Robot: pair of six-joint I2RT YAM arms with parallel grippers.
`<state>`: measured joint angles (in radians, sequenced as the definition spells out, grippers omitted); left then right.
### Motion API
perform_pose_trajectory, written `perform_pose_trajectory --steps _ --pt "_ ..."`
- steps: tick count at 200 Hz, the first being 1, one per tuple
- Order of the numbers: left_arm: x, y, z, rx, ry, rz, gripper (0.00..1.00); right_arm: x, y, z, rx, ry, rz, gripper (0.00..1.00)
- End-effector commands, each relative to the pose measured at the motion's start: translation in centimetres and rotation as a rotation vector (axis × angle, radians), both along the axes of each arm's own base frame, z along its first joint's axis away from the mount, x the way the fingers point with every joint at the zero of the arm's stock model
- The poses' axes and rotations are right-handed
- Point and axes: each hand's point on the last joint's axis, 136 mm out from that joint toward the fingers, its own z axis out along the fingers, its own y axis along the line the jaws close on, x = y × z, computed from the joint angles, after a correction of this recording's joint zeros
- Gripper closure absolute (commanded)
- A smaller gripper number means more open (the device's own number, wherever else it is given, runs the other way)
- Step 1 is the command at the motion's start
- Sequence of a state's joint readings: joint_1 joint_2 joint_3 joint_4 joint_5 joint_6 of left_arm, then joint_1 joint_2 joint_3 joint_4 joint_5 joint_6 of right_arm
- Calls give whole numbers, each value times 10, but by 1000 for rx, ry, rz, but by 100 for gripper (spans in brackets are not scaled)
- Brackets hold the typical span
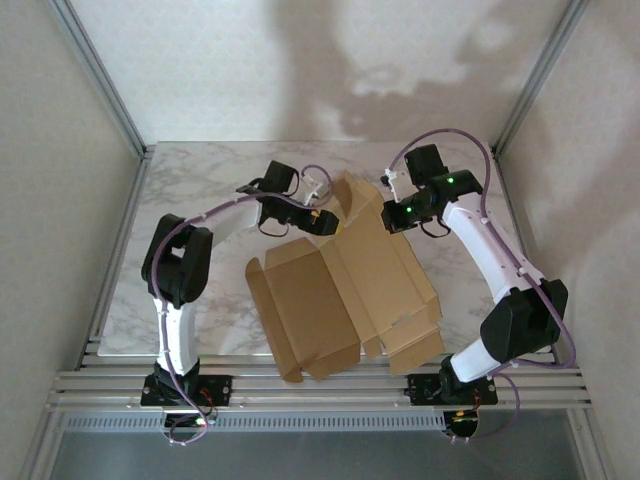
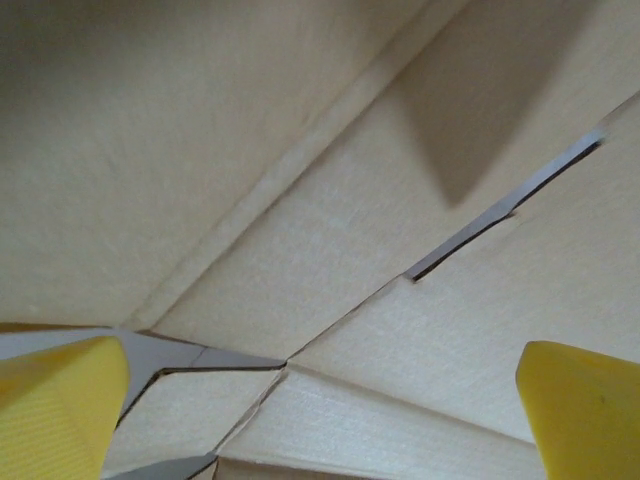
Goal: Fold the paper box
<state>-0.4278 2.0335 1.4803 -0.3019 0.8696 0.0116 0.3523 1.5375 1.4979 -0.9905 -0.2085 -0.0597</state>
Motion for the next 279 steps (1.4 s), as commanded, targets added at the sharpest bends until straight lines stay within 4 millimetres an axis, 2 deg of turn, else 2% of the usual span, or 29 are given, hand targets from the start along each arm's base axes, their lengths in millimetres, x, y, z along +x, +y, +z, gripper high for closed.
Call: perform_pose_trajectory --steps 1,31,76,125,154,186,216,264,279 --pt "-14 -1 -23 47 55 -31 3 5 1 5 -9 -30 2 100" --pt "-23 -4 -29 60 82 -45 10 6 0 2 -24 -34 -1 99" --pt "-36 -15 -23 37 85 -57 21 8 1 -5 -45 -34 -3 100" --pt "-53 -23 -38 53 118 -60 31 7 5 -18 -90 -28 7 100" --pt "-52 -26 -41 78 100 -19 38 7 6 -25 -133 -35 9 100" --pt "-47 -24 -47 111 86 47 39 2 20 -28 -142 -40 38 100" --pt "-45 -23 -40 92 72 101 39 -2 32 -31 -173 -51 66 100" --pt "-46 -14 -41 105 82 165 31 -3 31 -52 -376 -97 85 100" --pt "-48 -12 -35 98 74 176 28 -2 30 -57 -423 -113 84 100"
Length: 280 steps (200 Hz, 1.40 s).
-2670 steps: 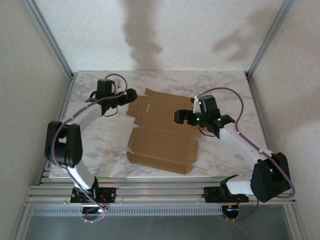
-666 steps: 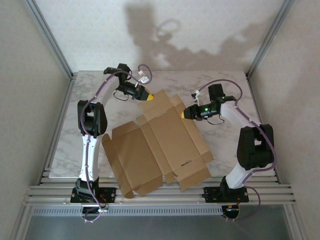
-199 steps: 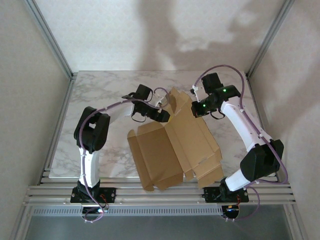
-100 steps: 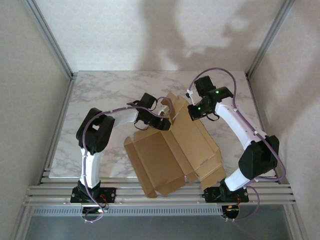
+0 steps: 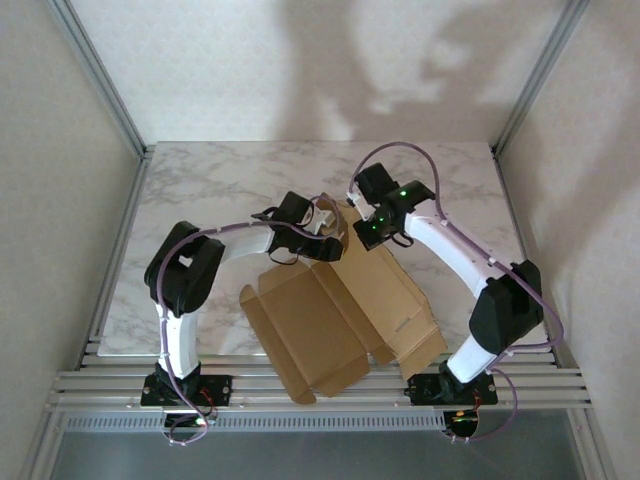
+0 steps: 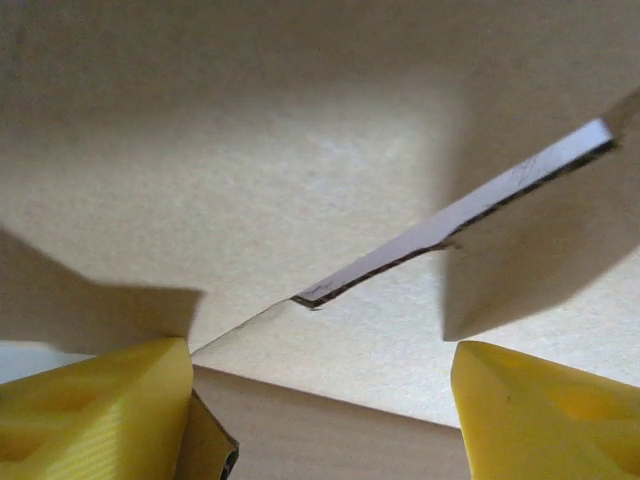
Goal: Fold the paper box
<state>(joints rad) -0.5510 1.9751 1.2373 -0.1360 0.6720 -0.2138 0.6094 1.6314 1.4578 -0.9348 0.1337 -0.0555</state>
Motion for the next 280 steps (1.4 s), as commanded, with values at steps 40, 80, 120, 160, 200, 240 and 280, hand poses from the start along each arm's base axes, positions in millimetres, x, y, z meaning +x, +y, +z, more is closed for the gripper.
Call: perform_pose_trajectory --steps 40,80,120,160,200,240,280 --pt "-1 11 42 -71 -64 54 25 6 -6 -15 -169 -90 -1 100" --pt "0 22 56 -131 -66 60 24 6 -5 -15 -219 -118 21 100" --pt "12 38 72 -206 -78 100 23 5 -3 -13 -240 -150 42 100" --pt "20 59 81 -206 -122 106 21 7 -3 -14 -286 -175 60 100" --pt "45 94 82 -146 -227 129 14 7 -2 -11 -283 -187 61 100" --pt "64 88 97 -153 -375 6 1 7 0 -10 -278 -187 69 100" --pt "75 69 91 -184 -382 -174 6 7 1 -13 -277 -182 81 100"
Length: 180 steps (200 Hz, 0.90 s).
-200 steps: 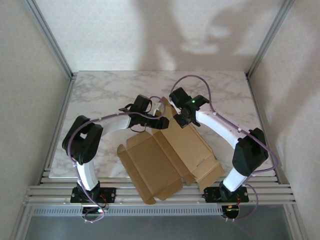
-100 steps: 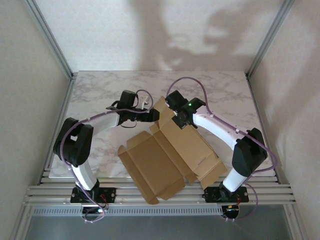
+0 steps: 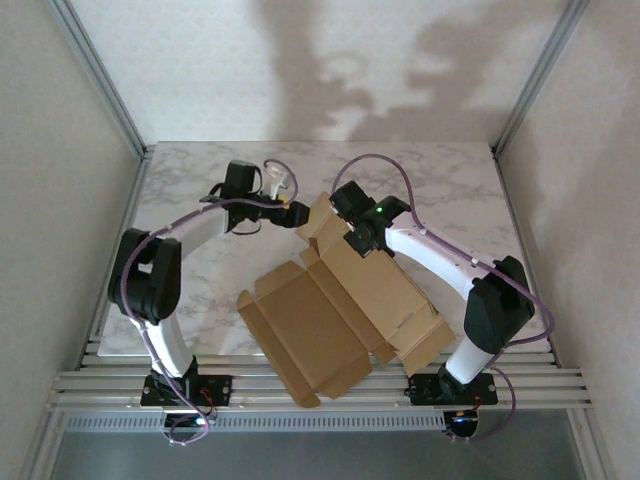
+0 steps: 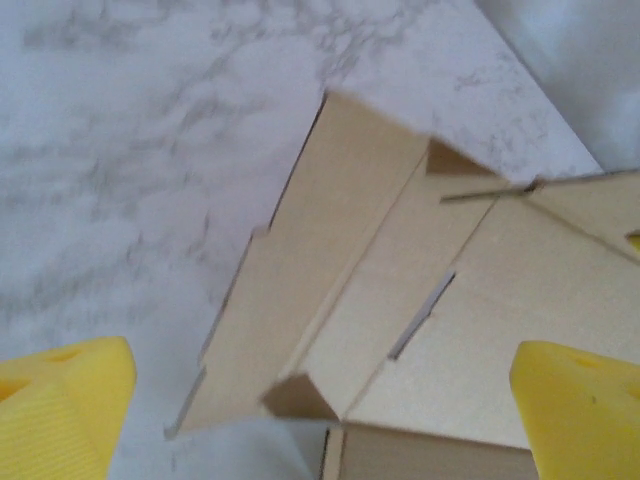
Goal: Fold the paper box
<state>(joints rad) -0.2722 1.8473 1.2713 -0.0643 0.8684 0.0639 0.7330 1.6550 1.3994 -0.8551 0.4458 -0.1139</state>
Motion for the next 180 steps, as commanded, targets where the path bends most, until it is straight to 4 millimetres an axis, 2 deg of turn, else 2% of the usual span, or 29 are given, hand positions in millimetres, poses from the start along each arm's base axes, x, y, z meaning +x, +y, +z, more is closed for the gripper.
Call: perform_pose_trajectory --steps 1,41,81,105,118,129,145,155,180 --pt "-1 -13 -6 1 -25 -156 6 -1 1 -4 -23 -2 18 100" --pt "14 -23 -25 11 25 -230 16 3 2 -4 -30 -15 29 100" --pt "15 -35 -18 -56 38 -324 41 13 5 -3 -66 -39 46 100" --pt "12 -37 -13 -64 40 -365 61 20 10 -2 -73 -50 62 100" --pt "12 -35 -13 -47 33 -360 63 23 13 -1 -77 -56 71 100" --pt "12 -34 -12 -33 28 -354 73 29 13 0 -87 -66 72 100" --pt "13 -31 -9 -14 20 -338 79 37 14 1 -97 -88 80 100" --pt "14 -30 -8 0 17 -326 87 43 14 3 -108 -107 81 100" --pt "14 -27 0 8 -10 -277 93 60 5 8 -136 -158 62 100"
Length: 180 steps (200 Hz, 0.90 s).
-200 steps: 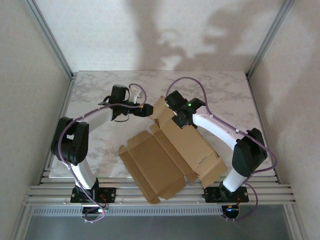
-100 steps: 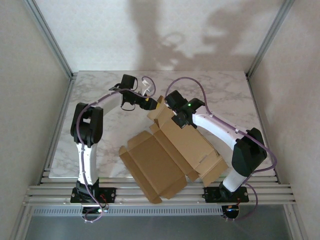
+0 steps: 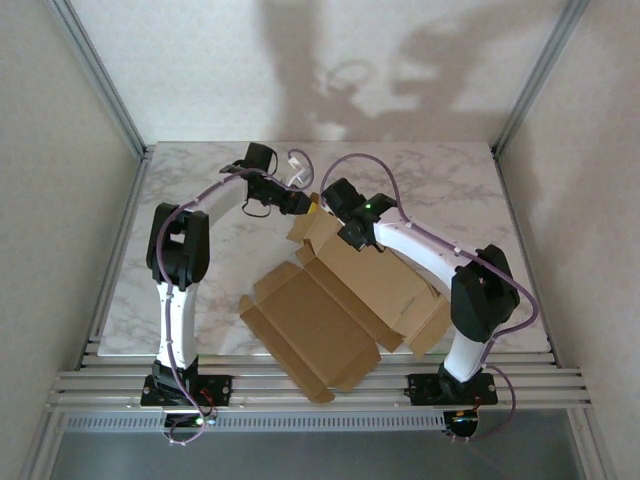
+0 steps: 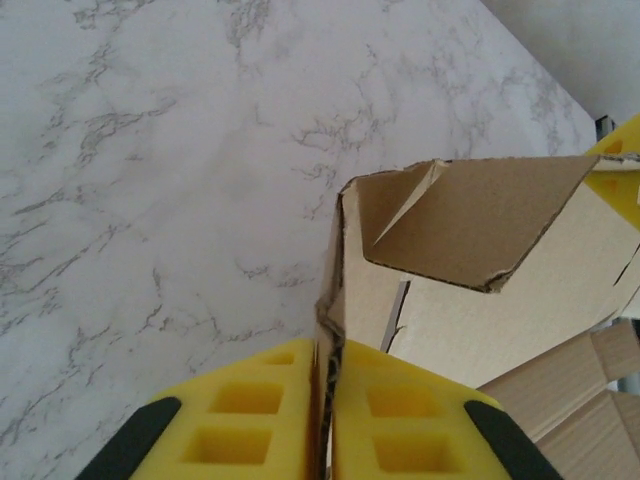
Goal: Fold the paper box
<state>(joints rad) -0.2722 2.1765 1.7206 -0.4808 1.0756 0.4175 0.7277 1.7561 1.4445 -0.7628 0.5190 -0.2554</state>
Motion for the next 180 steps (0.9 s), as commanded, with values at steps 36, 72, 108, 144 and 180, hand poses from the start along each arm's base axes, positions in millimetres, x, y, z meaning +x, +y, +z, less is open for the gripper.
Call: perform_pose_trajectory --steps 36,72,108,144,180 --pt "-16 -1 44 -19 -122 122 100 42 -8 27 -39 -153 -24 100" --pt "-32 -8 53 -30 -180 178 100 49 -6 28 -44 -188 -36 100" --pt "-38 -5 43 -25 -209 255 100 55 -11 31 -75 -252 -53 100" --pt "-47 2 31 -42 -210 318 100 52 -8 32 -88 -270 -32 100" --pt "-60 8 24 -29 -240 372 100 43 -3 24 -99 -277 -11 100"
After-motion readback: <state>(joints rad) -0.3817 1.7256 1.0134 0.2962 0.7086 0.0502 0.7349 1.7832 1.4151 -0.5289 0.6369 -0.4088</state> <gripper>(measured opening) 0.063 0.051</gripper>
